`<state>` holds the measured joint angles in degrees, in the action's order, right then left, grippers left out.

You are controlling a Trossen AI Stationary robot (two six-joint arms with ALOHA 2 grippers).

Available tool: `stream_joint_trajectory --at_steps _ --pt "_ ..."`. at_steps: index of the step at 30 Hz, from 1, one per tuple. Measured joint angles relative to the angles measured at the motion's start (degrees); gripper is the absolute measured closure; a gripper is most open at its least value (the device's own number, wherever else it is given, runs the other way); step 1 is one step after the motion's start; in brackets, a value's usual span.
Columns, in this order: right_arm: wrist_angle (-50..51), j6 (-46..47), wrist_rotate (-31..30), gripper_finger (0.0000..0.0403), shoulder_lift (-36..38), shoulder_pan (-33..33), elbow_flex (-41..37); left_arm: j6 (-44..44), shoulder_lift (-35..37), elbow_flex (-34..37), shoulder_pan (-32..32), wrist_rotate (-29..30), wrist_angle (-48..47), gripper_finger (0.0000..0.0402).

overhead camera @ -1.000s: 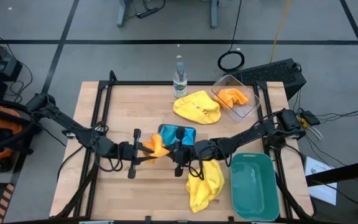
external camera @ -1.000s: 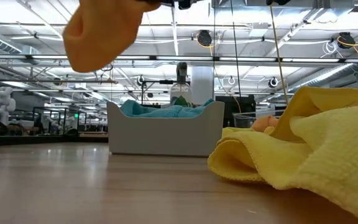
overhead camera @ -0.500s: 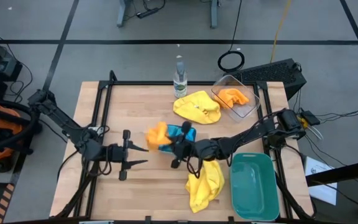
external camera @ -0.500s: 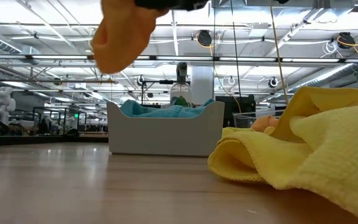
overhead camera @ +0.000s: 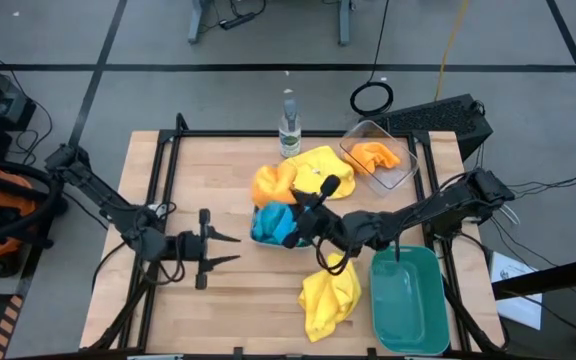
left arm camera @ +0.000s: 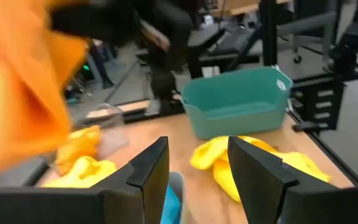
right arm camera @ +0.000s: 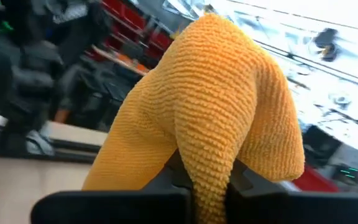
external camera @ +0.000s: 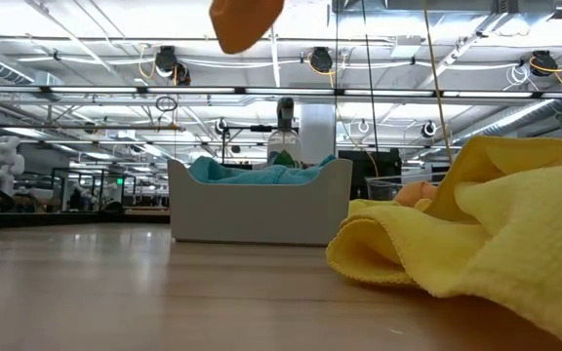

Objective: Sort microfiber towel by color & place in baskets
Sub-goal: Put the orange towel in the transparent container

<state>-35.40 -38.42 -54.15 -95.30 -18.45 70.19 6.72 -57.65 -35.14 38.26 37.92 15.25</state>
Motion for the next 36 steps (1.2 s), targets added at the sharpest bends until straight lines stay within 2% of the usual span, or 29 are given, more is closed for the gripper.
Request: stream_joint_trajectory --at_steps 6,8,12,16,20,23,26,30,33,36 --pt "7.96 11.44 6.88 0.0387 0.13 0.41 -0.30 -0.37 -4.16 0.00 -3.32 -0.67 5.79 0.0231" --pt "8.75 15.81 7.12 0.0387 0.11 1.28 -0.77 -0.34 -5.94 0.00 -4.98 0.24 8.52 0.0231" --pt "8.89 18.01 7.68 0.0387 -0.05 2.44 -1.22 -0.04 -8.66 0.00 -8.98 2.73 11.22 0.0231" --pt "9.40 18.72 8.11 0.0387 -0.05 2.63 -1.22 -0.37 -9.50 0.00 -11.07 1.57 13.42 0.0231" --pt "10.85 18.72 7.55 0.0387 -0.05 2.66 -1.22 -0.41 -9.16 0.00 -10.42 -3.70 14.82 0.0231" --pt "9.91 17.90 7.54 0.0387 -0.05 2.63 -1.22 -0.40 -8.83 0.00 -9.05 -5.22 14.77 0.0231" --pt "8.45 16.73 7.55 0.0387 -0.05 2.61 -1.22 -0.39 -8.87 0.00 -7.78 -7.92 12.05 0.0231" --pt "6.94 15.83 7.44 0.0387 -0.05 2.63 -1.22 -0.44 -8.89 0.02 -7.58 -14.51 7.08 0.0231" --pt "6.12 15.50 7.49 0.0387 -0.05 2.63 -1.22 -0.44 -8.87 0.02 -7.82 -14.72 6.01 0.0231" --pt "4.95 15.95 7.88 0.0387 -0.05 2.63 -1.22 -1.27 -8.87 0.02 -9.19 -10.20 5.68 0.0231"
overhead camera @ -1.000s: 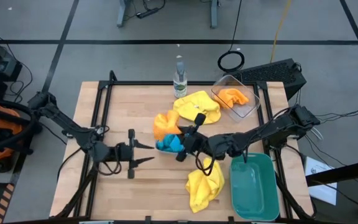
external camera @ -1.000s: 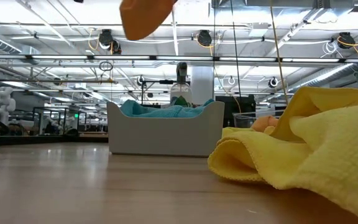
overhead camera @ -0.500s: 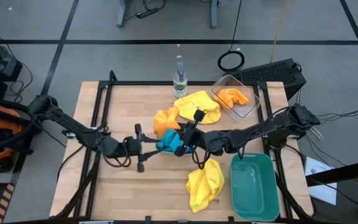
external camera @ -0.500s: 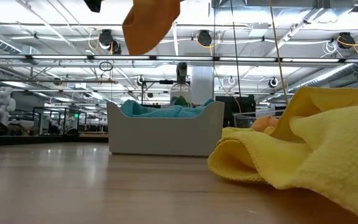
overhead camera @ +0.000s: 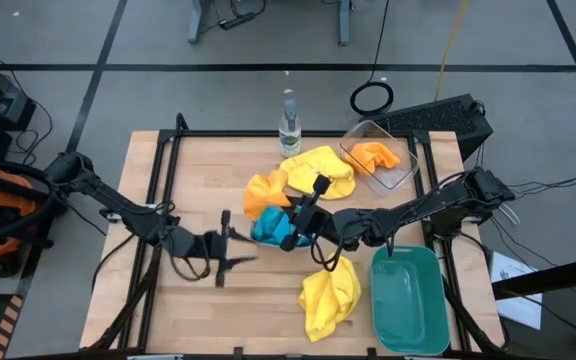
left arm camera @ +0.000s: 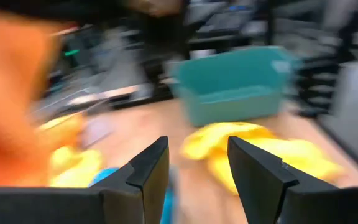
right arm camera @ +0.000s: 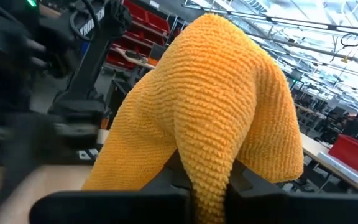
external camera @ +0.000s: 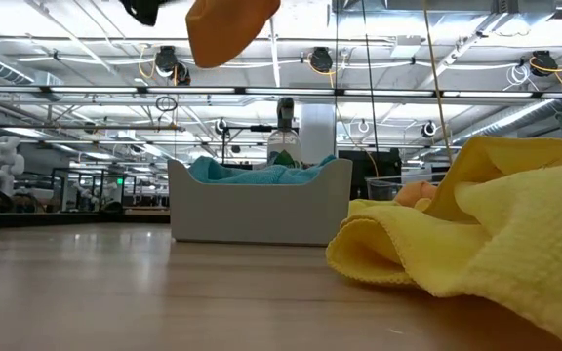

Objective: Sort microfiber towel by color & place in baskets
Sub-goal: Put the orange towel in the transparent container

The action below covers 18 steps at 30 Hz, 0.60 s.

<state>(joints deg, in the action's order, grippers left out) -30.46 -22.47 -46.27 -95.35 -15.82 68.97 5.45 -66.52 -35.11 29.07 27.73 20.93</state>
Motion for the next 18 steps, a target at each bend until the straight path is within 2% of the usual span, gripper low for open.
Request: stream_joint_trajectory --at_steps 5,11,16,18 --pt "-1.07 0.66 0.10 0.0387 0.00 -0.54 0.00 -4.83 0.05 0.00 -2.19 14.45 -1.41 0.0231" --pt "-0.55 0.96 0.18 0.0387 0.00 -1.37 0.00 -2.94 1.00 0.02 -1.45 19.68 0.40 0.0231" --pt "-0.20 1.40 0.27 0.0387 0.00 -2.30 0.00 -1.71 2.24 0.02 -0.19 27.21 1.09 0.0231" --pt "0.00 2.50 2.45 0.0387 0.00 -2.36 0.00 -1.61 2.74 0.02 -0.08 28.55 1.07 0.0231"
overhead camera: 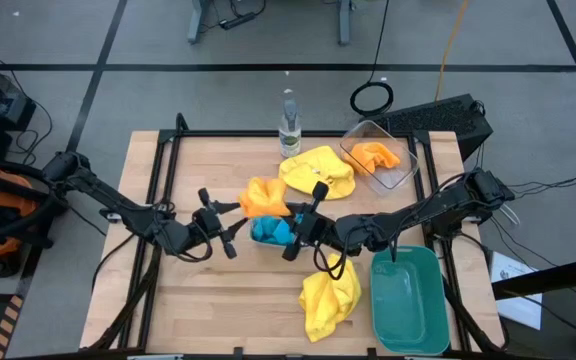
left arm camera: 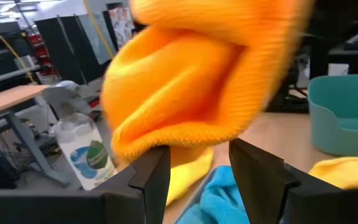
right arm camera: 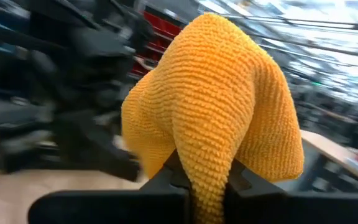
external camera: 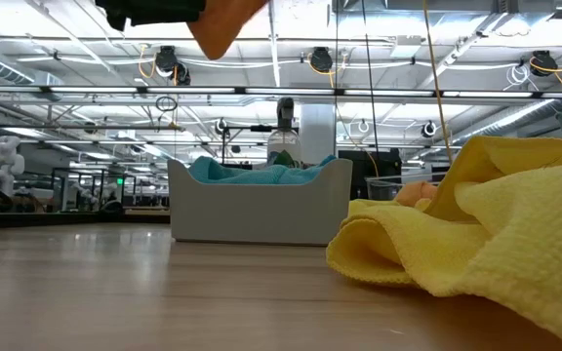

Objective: Sort microfiber towel by color & place in baskets
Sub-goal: Put the orange towel in the transparent container

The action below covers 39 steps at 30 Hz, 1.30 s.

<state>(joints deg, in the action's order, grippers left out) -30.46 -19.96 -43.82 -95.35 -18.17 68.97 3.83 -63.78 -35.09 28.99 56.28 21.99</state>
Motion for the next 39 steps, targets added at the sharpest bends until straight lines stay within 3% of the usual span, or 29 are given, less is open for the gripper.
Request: stream_joint_trajectory --at_steps 6,21,29,34,39 --pt "-0.08 3.65 11.23 0.0387 -0.17 0.62 0.00 2.16 0.10 0.00 0.02 0.08 1.52 0.0231" --pt "1.13 4.74 15.57 0.0387 -0.43 1.72 0.07 6.42 0.08 0.00 0.02 -12.12 10.52 0.0209" --pt "2.95 5.33 15.89 0.0387 -0.44 1.68 0.07 9.10 0.06 0.02 0.02 -22.45 14.03 0.0210" --pt "5.20 8.65 15.84 0.0364 -0.42 1.68 0.09 12.76 0.06 0.02 0.02 -22.92 13.58 0.0254" --pt "8.06 12.34 15.72 0.0294 -0.42 1.70 0.07 14.77 0.06 0.02 0.04 -23.49 12.64 0.0363"
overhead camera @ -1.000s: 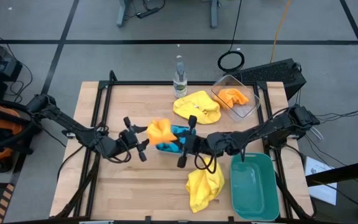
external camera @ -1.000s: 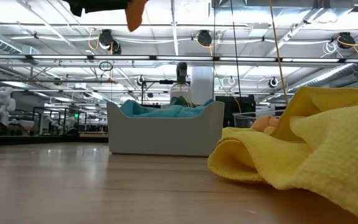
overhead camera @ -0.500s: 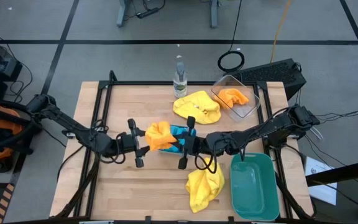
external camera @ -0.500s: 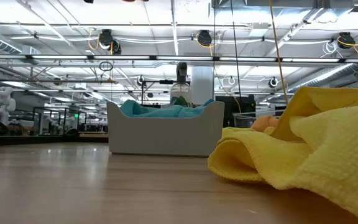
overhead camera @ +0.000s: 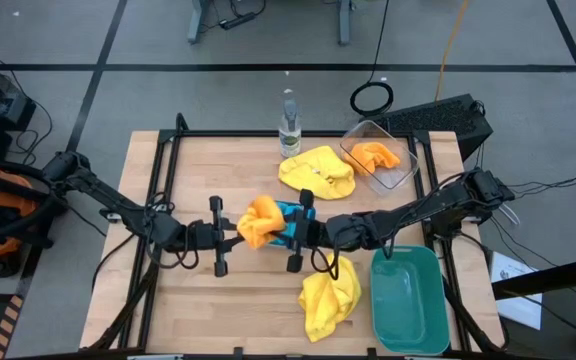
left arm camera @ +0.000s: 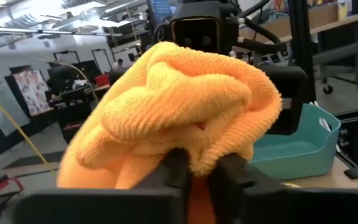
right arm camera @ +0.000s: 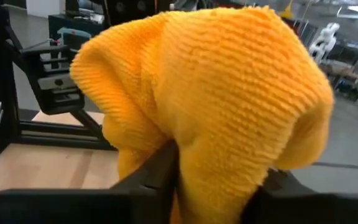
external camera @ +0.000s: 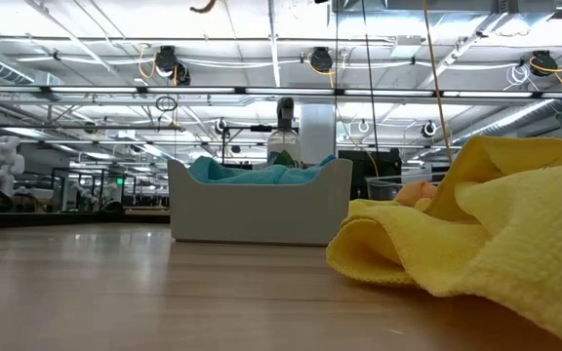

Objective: Sort microfiber towel by color & place in baskets
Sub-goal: Put the orange towel in the transparent container

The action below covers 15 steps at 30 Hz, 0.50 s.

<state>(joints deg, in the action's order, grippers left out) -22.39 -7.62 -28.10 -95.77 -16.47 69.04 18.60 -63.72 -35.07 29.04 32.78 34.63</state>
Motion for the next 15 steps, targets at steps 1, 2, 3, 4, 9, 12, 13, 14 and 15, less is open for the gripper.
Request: stream_joint_trajectory --at_steps 1,2,3,4,9,12,13,14,15 --pt "0.38 0.76 0.56 0.0278 0.00 0.03 0.00 0.01 0.00 0.00 0.02 -0.21 -0.20 0.0379" --pt "0.78 1.37 1.65 0.0262 0.00 0.14 0.00 -0.01 0.00 0.00 0.02 -0.26 -0.29 0.0387" --pt "1.02 1.92 2.93 0.0245 0.00 0.30 0.00 0.03 0.00 0.00 0.02 -0.32 -0.31 0.0387" --pt "1.17 2.43 4.08 0.0228 -0.02 0.35 -0.01 0.24 0.00 0.00 0.02 -0.38 -0.31 0.0384" --pt "1.14 2.91 5.66 0.0154 -0.02 0.37 -0.04 2.08 0.02 0.00 -0.02 -5.78 -1.16 0.0379" --pt "0.50 2.56 6.63 0.0119 -0.02 0.63 -0.04 2.30 0.02 0.00 -0.02 -10.99 -1.14 0.0384" --pt "0.46 2.22 7.66 0.0110 -0.02 0.88 -0.04 2.30 0.02 0.00 -0.04 -11.37 -1.14 0.0385" --pt "0.42 1.64 9.11 0.0103 -0.02 1.17 -0.04 2.30 0.02 0.00 -0.12 -11.39 -1.14 0.0385" --pt "0.40 0.87 10.99 0.0098 -0.03 1.41 -0.04 2.30 0.02 0.00 -0.18 -11.40 -1.16 0.0386"
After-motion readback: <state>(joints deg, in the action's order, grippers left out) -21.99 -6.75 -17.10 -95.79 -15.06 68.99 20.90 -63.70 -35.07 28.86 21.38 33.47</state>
